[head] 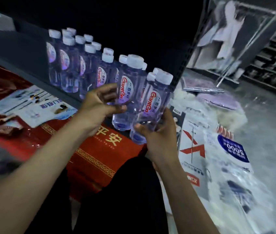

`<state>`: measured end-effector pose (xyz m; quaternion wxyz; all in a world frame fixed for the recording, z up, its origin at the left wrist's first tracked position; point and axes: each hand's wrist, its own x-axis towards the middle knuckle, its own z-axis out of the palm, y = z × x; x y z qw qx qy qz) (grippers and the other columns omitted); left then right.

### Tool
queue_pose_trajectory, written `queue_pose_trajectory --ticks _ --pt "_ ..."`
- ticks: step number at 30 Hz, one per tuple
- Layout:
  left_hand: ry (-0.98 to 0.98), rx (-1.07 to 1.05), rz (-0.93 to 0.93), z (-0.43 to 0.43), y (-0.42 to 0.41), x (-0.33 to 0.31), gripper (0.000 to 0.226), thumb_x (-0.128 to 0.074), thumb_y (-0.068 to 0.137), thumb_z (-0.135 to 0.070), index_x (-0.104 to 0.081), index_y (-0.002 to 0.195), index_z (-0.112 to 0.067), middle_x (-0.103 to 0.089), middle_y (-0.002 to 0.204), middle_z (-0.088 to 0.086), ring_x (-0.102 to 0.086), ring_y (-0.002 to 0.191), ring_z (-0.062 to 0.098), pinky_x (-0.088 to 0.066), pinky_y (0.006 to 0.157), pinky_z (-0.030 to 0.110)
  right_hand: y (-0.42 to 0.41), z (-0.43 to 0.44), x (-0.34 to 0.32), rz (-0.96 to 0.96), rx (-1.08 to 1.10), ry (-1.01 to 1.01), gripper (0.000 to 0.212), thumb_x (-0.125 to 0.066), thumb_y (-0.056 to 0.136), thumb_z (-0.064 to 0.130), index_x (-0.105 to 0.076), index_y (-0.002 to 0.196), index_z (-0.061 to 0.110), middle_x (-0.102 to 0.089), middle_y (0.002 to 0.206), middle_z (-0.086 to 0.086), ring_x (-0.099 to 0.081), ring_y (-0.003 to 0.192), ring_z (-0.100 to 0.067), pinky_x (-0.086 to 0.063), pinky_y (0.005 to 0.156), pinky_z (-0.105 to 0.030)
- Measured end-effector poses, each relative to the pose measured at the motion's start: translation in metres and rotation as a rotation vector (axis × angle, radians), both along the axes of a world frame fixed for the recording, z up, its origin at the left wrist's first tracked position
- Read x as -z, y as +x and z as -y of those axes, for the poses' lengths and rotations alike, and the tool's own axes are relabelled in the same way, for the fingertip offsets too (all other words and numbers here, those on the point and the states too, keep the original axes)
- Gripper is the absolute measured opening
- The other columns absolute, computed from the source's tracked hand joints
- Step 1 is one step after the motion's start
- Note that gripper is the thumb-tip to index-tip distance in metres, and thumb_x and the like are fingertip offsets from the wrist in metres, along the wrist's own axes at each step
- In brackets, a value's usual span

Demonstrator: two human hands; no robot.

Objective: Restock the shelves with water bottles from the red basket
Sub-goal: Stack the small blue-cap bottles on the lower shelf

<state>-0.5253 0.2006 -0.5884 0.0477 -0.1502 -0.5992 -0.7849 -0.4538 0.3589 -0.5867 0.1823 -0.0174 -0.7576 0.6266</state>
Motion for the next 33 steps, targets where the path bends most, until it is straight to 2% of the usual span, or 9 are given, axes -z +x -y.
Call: queue_pose_trajectory --ticks 2,6,8,10,14,19,23,26,33 --pt "-0.049 -0.013 0.016 -0.008 -0.010 0.010 0.069 -0.076 0.064 0.013 -0.059 0.127 -0.008 -0.067 0.122 0.007 -0.060 0.119 0.019 -0.057 0.089 0.032 -0.005 -0.006 0.009 0.027 0.021 -0.052 0.059 -0.079 0.071 0.000 -0.056 0.121 0.023 -0.060 0.125 -0.010 -0.063 0.110 -0.028 -0.052 0.094 -0.048" --pt "-0.026 -0.043 0.034 -0.014 -0.025 0.025 0.064 -0.080 0.057 -0.001 -0.062 0.110 -0.032 -0.074 0.102 -0.018 -0.062 0.113 0.005 -0.057 0.079 0.022 -0.019 -0.011 0.021 0.053 0.033 -0.053 0.063 -0.080 0.068 0.006 -0.055 0.123 0.023 -0.059 0.126 -0.011 -0.062 0.112 -0.027 -0.050 0.097 -0.051" --pt "-0.028 -0.047 0.033 -0.013 -0.032 0.028 0.061 -0.076 0.065 0.009 -0.063 0.109 -0.031 -0.075 0.102 -0.015 -0.065 0.111 0.007 -0.057 0.078 0.021 -0.026 -0.012 0.024 0.057 0.037 -0.025 0.062 -0.080 0.070 0.007 -0.054 0.123 0.025 -0.059 0.125 -0.010 -0.062 0.111 -0.027 -0.050 0.097 -0.050" --pt "-0.048 -0.045 0.015 -0.012 -0.037 0.031 0.061 -0.074 0.069 0.013 -0.063 0.108 -0.033 -0.075 0.100 -0.018 -0.067 0.103 0.001 -0.056 0.077 0.018 -0.034 -0.014 0.027 0.056 0.048 -0.010 0.059 -0.080 0.073 0.005 -0.055 0.121 0.028 -0.059 0.124 -0.009 -0.062 0.110 -0.026 -0.051 0.096 -0.050" --pt "-0.063 -0.082 0.012 -0.011 -0.044 0.035 0.066 -0.077 0.069 0.009 -0.059 0.110 -0.039 -0.070 0.109 -0.012 -0.062 0.112 0.010 -0.056 0.082 0.022 -0.046 -0.016 0.032 0.061 0.055 -0.019 0.058 -0.079 0.075 0.002 -0.054 0.122 0.025 -0.058 0.125 -0.011 -0.062 0.110 -0.026 -0.051 0.097 -0.051" --pt "-0.070 -0.105 0.023 -0.011 -0.048 0.045 0.061 -0.079 0.068 0.000 -0.057 0.102 -0.046 -0.064 0.113 -0.011 -0.058 0.113 0.016 -0.055 0.075 0.015 -0.053 -0.015 0.039 0.056 0.073 0.033 0.057 -0.079 0.076 0.007 -0.052 0.122 0.028 -0.060 0.124 -0.004 -0.061 0.112 -0.024 -0.050 0.098 -0.050" --pt "-0.137 -0.112 0.019 -0.010 -0.053 0.050 0.062 -0.080 0.069 -0.005 -0.060 0.118 -0.036 -0.064 0.120 -0.011 -0.058 0.114 0.007 -0.051 0.086 0.016 -0.058 -0.014 0.041 0.050 0.071 0.079 0.058 -0.077 0.080 0.010 -0.049 0.125 0.033 -0.061 0.126 0.001 -0.062 0.113 -0.019 -0.051 0.098 -0.047" --pt "-0.230 -0.104 -0.050 -0.011 -0.058 0.050 0.062 -0.078 0.075 0.001 -0.058 0.127 -0.027 -0.066 0.116 -0.017 -0.059 0.107 -0.005 -0.046 0.083 0.005 -0.064 -0.013 0.043 0.055 0.087 0.112 0.060 -0.076 0.082 0.010 -0.046 0.130 0.031 -0.059 0.127 -0.002 -0.060 0.115 -0.021 -0.050 0.099 -0.047" --pt "-0.237 -0.115 -0.023 -0.015 -0.072 0.052 0.069 -0.077 0.077 -0.001 -0.052 0.138 -0.021 -0.062 0.127 -0.004 -0.056 0.117 0.006 -0.047 0.080 0.004 -0.076 -0.011 0.040 0.072 0.110 0.167 0.065 -0.075 0.081 0.007 -0.044 0.134 0.028 -0.058 0.124 -0.006 -0.059 0.113 -0.021 -0.048 0.102 -0.046"
